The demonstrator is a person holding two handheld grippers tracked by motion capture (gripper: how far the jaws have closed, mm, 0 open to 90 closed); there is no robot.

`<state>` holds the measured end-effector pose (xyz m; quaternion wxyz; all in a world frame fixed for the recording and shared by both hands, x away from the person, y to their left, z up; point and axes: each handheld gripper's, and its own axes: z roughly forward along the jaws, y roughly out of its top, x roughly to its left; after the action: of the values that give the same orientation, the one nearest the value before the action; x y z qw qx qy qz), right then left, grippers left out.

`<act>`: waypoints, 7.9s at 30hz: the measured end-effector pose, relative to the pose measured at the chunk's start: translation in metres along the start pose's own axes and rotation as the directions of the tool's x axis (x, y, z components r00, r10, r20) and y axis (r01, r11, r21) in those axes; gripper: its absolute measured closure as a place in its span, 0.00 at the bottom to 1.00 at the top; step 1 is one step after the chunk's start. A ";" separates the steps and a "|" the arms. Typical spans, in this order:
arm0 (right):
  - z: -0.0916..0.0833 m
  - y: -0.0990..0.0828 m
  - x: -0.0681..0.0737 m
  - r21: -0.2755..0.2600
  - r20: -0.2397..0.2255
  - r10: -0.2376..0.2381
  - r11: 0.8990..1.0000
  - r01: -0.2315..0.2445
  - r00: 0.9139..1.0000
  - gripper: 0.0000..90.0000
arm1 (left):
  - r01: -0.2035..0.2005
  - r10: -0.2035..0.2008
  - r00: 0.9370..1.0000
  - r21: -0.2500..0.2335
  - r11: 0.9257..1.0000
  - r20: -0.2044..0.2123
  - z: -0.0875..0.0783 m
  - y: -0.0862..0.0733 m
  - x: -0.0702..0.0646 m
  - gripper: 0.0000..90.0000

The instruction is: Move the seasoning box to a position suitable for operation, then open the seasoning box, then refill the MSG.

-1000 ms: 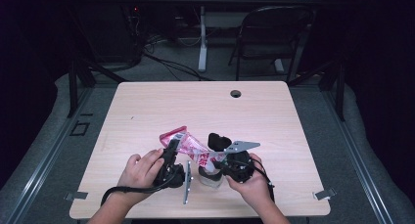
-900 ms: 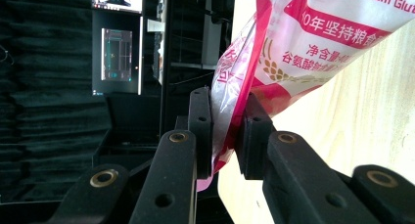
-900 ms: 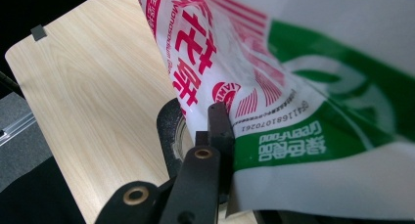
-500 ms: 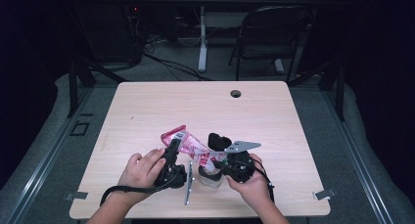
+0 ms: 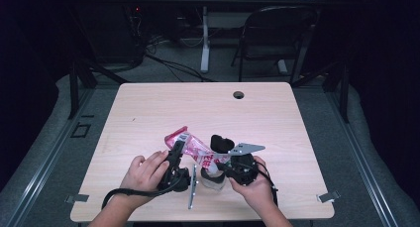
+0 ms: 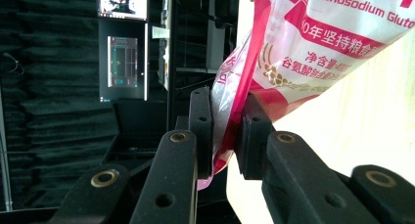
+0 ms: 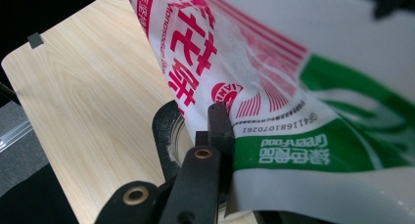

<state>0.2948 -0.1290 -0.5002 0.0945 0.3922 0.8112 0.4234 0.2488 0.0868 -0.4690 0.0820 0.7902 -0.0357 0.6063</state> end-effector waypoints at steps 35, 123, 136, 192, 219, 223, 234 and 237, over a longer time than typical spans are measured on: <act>0.003 -0.004 0.002 -0.025 0.012 0.002 1.000 -0.001 1.000 1.00 | -0.008 0.008 1.000 -0.006 1.000 0.001 -0.003 0.004 0.001 0.90; 0.006 -0.004 0.006 -0.032 0.054 -0.029 0.999 0.030 0.998 1.00 | -0.036 0.035 0.999 -0.037 0.999 -0.020 -0.008 0.017 0.008 0.91; 0.007 -0.004 0.007 -0.037 0.055 -0.026 0.999 0.028 0.998 1.00 | -0.036 0.036 0.999 -0.037 0.999 -0.020 -0.009 0.018 0.009 0.91; 0.014 0.000 0.007 -0.046 0.061 -0.021 0.999 0.024 0.998 1.00 | -0.055 0.054 0.998 -0.040 0.998 -0.025 -0.009 0.021 0.012 0.91; 0.015 0.000 0.006 -0.056 0.065 -0.022 0.998 0.026 0.998 1.00 | -0.049 0.048 0.999 -0.041 0.998 -0.019 -0.010 0.023 0.013 0.92; 0.015 0.000 0.007 -0.050 0.067 -0.027 0.998 0.030 0.997 1.00 | -0.055 0.054 0.998 -0.053 0.997 -0.031 -0.010 0.024 0.013 0.92; 0.014 0.000 0.007 -0.047 0.065 -0.029 0.998 0.032 0.997 1.00 | -0.054 0.052 0.998 -0.055 0.997 -0.029 -0.010 0.024 0.013 0.92; 0.015 0.000 0.007 -0.056 0.066 -0.023 0.998 0.026 0.998 1.00 | -0.057 0.055 0.998 -0.053 0.997 -0.029 -0.010 0.024 0.014 0.92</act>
<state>0.2974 -0.1153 -0.5081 0.1371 0.3930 0.8000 0.4322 0.2388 0.0652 -0.4512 0.0870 0.7778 -0.0731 0.6182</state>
